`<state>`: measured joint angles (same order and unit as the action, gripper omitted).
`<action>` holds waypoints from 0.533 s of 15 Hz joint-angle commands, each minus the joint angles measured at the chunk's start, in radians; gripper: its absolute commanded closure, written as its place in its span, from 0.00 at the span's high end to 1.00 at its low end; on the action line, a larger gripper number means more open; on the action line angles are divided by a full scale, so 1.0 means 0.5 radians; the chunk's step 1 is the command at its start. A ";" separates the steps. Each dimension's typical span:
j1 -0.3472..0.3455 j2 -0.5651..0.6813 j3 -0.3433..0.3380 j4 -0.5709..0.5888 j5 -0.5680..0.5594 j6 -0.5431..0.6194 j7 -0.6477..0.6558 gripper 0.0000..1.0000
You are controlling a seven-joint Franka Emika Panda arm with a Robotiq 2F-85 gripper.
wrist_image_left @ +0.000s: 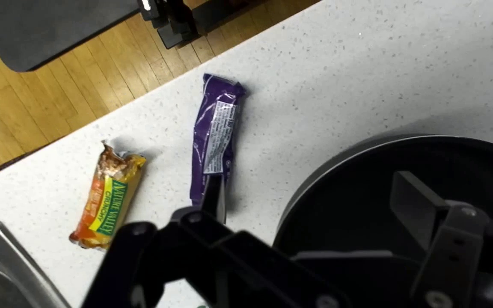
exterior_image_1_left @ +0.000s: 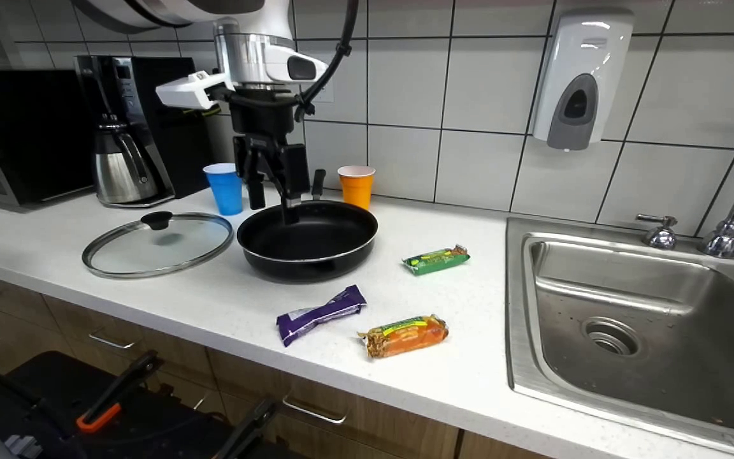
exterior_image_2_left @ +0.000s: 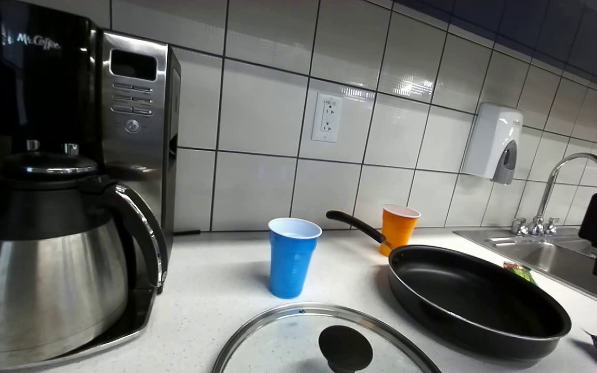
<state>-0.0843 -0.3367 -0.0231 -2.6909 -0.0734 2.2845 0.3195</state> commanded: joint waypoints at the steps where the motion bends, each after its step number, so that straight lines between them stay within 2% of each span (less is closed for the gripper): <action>1: -0.133 -0.136 -0.021 -0.180 -0.040 0.111 0.087 1.00; 5: -0.240 -0.125 -0.058 -0.269 -0.075 0.233 0.058 1.00; 6: -0.257 -0.026 -0.071 -0.168 -0.071 0.236 0.041 1.00; 8: -0.290 0.006 -0.087 -0.174 -0.079 0.295 0.038 1.00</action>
<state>-0.1966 -0.3511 -0.0632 -2.7785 -0.0873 2.3892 0.3287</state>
